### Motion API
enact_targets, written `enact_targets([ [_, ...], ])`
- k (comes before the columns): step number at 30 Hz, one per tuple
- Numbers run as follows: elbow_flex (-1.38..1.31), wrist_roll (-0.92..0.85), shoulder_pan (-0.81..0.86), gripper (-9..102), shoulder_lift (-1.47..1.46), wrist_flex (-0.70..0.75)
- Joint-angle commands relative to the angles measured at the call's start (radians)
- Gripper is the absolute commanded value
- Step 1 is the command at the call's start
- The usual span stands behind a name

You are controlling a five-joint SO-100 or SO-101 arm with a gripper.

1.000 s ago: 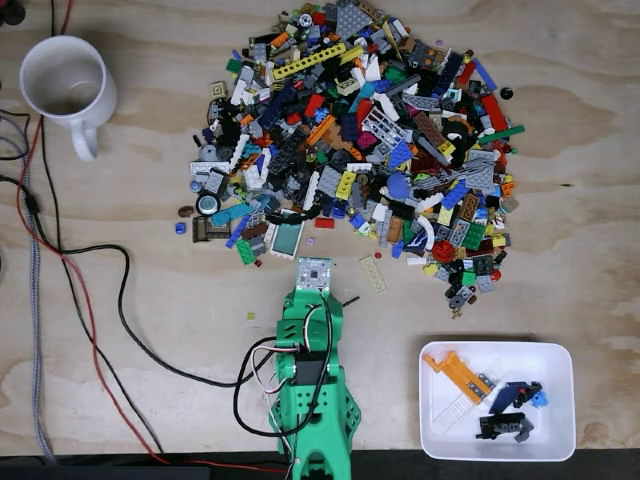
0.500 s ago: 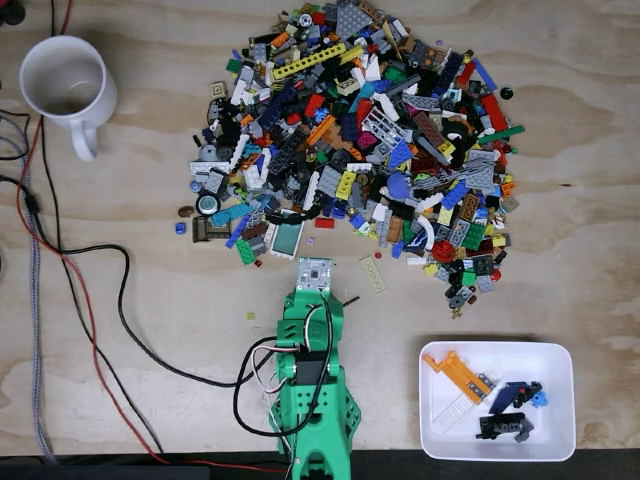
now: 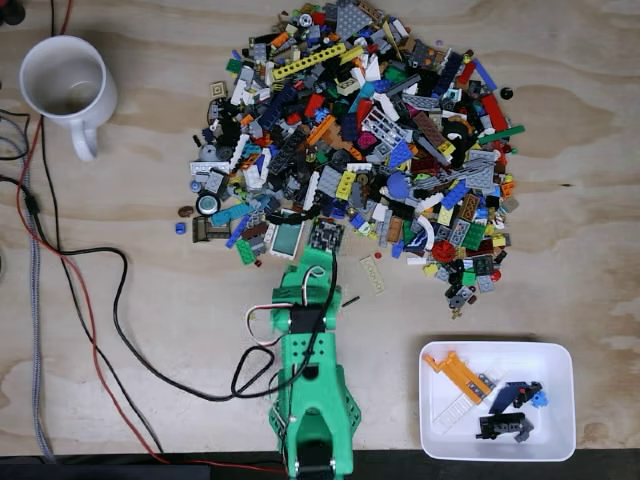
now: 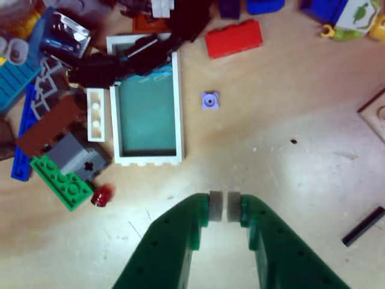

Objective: Find the closest Lego and put it in the bin.

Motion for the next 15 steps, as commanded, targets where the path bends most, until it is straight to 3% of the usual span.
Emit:
enact_targets([
  [1,-0.241,0.048,-0.003,9,-0.219,-0.081],
  [5,-0.353,0.069,0.012,15,-0.367,-0.141],
  [15,-0.566,0.011,0.058,15,-0.655,-0.244],
])
